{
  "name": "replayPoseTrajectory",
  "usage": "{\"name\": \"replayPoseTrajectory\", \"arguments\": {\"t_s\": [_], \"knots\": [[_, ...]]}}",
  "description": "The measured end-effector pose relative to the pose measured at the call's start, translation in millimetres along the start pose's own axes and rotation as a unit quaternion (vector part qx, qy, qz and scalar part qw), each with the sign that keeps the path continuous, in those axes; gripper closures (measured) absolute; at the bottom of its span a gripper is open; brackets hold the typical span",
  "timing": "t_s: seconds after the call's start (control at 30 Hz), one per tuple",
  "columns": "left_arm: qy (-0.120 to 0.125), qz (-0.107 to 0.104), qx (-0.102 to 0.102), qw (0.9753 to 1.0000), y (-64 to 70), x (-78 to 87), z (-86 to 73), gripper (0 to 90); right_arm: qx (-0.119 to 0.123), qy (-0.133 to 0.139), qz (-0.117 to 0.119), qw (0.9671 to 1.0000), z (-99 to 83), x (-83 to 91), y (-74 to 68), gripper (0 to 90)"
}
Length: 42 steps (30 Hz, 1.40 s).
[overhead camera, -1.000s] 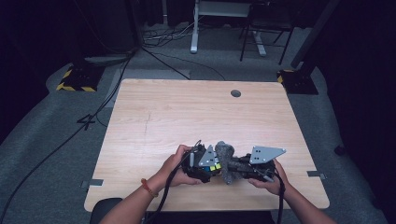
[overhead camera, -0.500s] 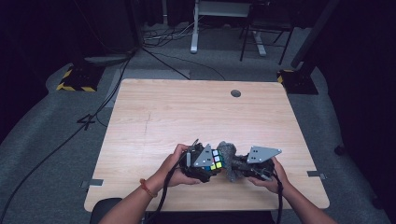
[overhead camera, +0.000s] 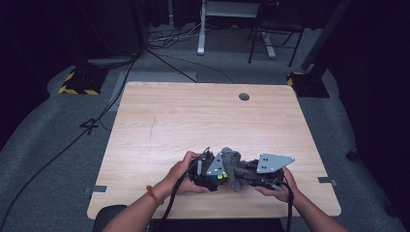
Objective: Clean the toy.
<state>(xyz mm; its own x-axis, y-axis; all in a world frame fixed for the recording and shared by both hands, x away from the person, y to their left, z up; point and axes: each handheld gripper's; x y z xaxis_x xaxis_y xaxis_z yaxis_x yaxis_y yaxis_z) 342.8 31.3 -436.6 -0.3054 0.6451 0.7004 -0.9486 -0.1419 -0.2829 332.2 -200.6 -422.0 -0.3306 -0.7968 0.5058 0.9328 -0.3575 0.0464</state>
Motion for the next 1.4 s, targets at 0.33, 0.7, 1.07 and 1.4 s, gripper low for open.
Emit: {"name": "replayPoseTrajectory", "arguments": {"t_s": [0.33,0.7,1.07,1.4], "knots": [[0.062,0.000,0.010,0.9980,-4.5,18.1,2.6,33.2,-0.030,-0.061,-0.019,0.9975,-23.1,-17.5,16.2,74.3],[0.064,-0.008,0.006,0.9979,-5.8,17.9,0.3,32.8,-0.035,-0.025,-0.005,0.9991,-17.2,-5.3,13.1,74.6],[0.047,-0.011,-0.011,0.9988,-0.1,13.6,-3.3,32.8,-0.043,0.009,0.018,0.9989,-13.3,5.2,11.7,74.7],[0.036,-0.021,-0.005,0.9991,0.3,4.1,-2.0,32.9,-0.033,0.027,0.031,0.9986,-6.2,8.1,4.4,74.7]]}}
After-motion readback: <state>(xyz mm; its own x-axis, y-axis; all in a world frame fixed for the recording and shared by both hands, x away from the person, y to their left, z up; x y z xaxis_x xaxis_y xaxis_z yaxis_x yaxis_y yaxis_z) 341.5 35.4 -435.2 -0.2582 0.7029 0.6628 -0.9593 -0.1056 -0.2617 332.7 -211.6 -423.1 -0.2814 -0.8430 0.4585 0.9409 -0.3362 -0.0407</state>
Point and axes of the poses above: each handheld gripper's, and its own axes: x roughly backward along the jaws, z roughly out of its top, y roughly to its right, and after that the axes turned 5 degrees about -x, right-handed
